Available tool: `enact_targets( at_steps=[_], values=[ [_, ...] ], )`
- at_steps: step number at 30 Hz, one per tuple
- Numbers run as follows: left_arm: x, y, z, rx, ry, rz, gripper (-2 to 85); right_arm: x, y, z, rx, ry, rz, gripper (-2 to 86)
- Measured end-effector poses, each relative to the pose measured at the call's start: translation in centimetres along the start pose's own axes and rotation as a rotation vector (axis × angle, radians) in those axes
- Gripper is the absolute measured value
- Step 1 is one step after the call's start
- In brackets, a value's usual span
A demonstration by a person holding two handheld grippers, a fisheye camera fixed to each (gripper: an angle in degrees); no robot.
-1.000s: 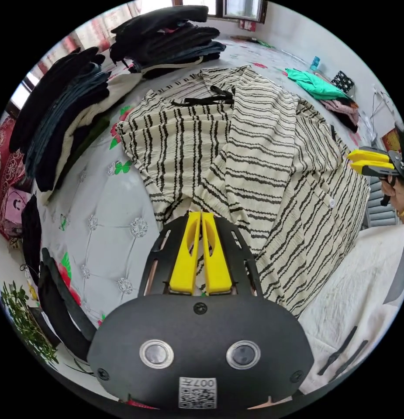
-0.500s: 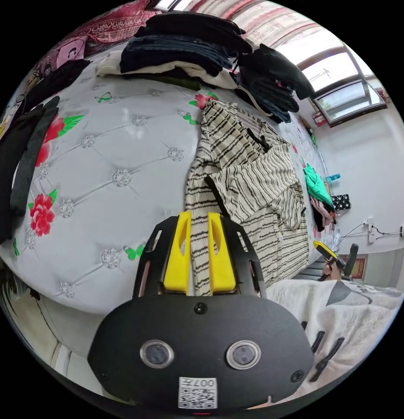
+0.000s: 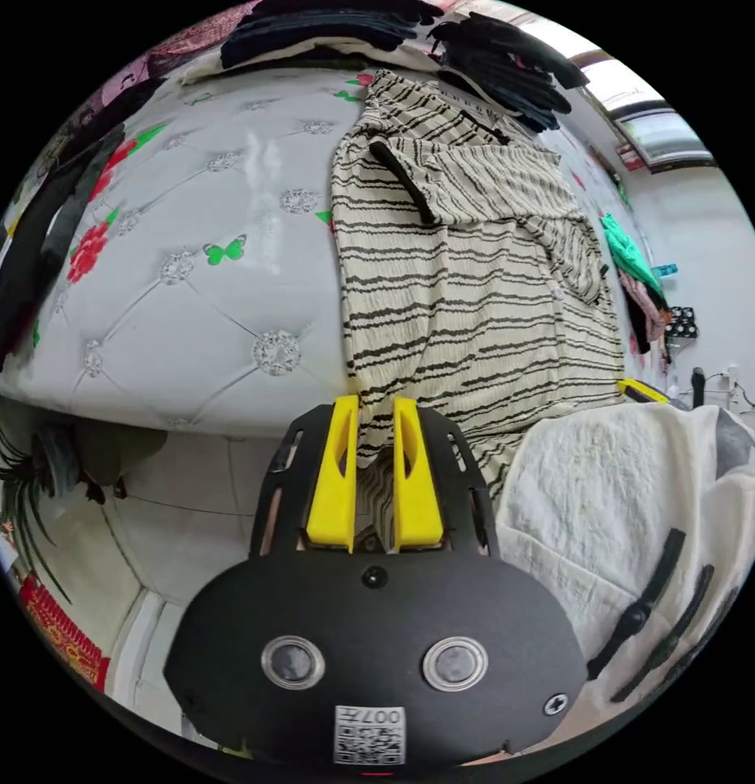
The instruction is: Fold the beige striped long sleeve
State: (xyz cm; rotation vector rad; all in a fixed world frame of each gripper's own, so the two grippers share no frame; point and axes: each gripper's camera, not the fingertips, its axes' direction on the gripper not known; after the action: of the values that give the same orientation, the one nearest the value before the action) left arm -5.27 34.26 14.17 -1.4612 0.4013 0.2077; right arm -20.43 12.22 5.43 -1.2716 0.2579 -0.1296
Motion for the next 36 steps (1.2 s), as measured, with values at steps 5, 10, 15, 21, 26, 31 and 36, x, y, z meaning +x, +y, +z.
enact_targets(
  at_steps=[5,10,15,21,26,31,36],
  values=[
    [-1.0,-1.5,-1.0,-0.028,0.173,0.083,-0.6,1.6,-0.5,-3.2,0.035,-0.079,-0.089,0.1],
    [-6.7,-4.1,-5.6,0.169,0.519,0.007,-0.9,7.4,-1.8,-9.5,0.227,-0.379,-0.006,-0.2],
    [-14.0,-12.4,-10.0,0.367,0.878,-0.078,-0.7,15.5,-7.4,-16.3,0.459,-0.685,0.12,-0.1],
    [-19.1,-22.9,-14.0,0.618,0.859,-0.358,5.1,21.4,-20.3,-24.6,0.648,-0.742,0.225,1.3],
    [-18.7,-25.7,-12.1,0.636,0.703,-0.393,10.6,22.5,-25.0,-22.6,0.575,-0.611,0.363,5.2],
    [-16.3,-22.4,-4.5,0.374,0.463,-0.288,10.8,22.2,-20.9,-14.6,0.375,-0.599,0.405,7.1],
    [-14.9,-17.9,-0.4,0.31,0.459,-0.347,11.1,23.8,-15.1,-10.3,0.391,-0.756,0.649,7.9]
  ],
)
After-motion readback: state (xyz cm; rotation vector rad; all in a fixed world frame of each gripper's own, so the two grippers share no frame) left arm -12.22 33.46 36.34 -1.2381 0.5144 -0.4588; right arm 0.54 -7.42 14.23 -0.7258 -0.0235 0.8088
